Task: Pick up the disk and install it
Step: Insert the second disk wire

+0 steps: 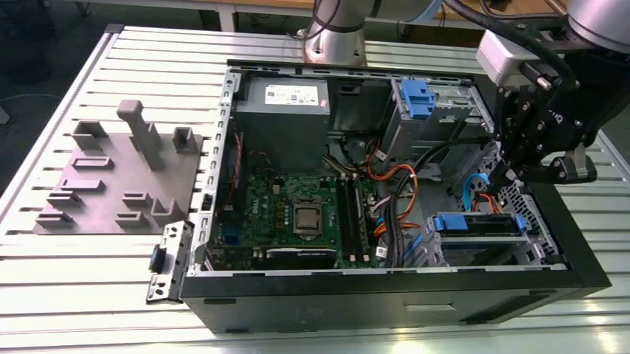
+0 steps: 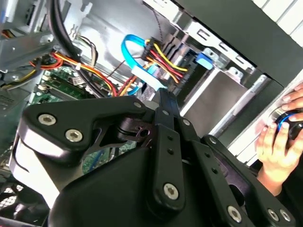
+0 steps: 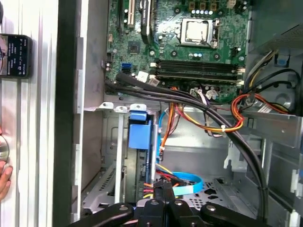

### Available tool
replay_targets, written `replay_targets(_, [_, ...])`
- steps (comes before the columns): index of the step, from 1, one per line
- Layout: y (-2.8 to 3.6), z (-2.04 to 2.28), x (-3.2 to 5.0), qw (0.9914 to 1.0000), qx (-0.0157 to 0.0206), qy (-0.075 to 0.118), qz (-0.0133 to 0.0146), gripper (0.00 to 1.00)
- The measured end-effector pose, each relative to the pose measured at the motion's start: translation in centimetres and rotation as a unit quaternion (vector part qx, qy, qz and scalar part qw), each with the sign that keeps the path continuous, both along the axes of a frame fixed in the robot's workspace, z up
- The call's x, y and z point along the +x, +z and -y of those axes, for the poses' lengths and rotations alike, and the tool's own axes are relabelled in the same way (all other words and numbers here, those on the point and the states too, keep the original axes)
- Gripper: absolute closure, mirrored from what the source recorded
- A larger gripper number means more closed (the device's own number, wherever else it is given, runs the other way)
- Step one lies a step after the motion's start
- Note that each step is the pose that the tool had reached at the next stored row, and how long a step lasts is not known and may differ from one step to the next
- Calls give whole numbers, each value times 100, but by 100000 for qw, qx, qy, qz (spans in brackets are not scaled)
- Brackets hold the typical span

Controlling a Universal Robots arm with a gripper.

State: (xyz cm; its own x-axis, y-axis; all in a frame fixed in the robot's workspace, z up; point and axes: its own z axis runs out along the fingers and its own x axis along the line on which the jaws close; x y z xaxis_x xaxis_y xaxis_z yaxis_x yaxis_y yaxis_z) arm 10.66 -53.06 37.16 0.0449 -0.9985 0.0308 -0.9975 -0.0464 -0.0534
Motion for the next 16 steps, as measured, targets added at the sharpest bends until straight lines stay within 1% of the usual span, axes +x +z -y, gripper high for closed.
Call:
replay_targets(1, [-1,-14,4,100000,-6,-2,-259,89])
replay_targets(2, [-2,-15,6,99999,0,0,-412,89])
replay_targets(7, [-9,-16,11,99999,-35,0,-422,89])
replay_targets(8, [-12,-17,14,99999,-35,2,-447,89])
replay_targets(9, [-15,-18,19,99999,-38,-7,-535,89])
replay_targets(10, [-18,-18,23,99998,-40,-13,-660,83])
replay_targets(11, [-23,-18,24,99997,-37,-27,-764,83])
replay_targets(12, [-30,-18,26,99996,-27,-41,-905,76])
replay_targets(13, [-38,-18,27,99994,-36,-47,-1058,76])
replay_targets(16, [-64,-19,35,99986,-33,-206,-1657,76])
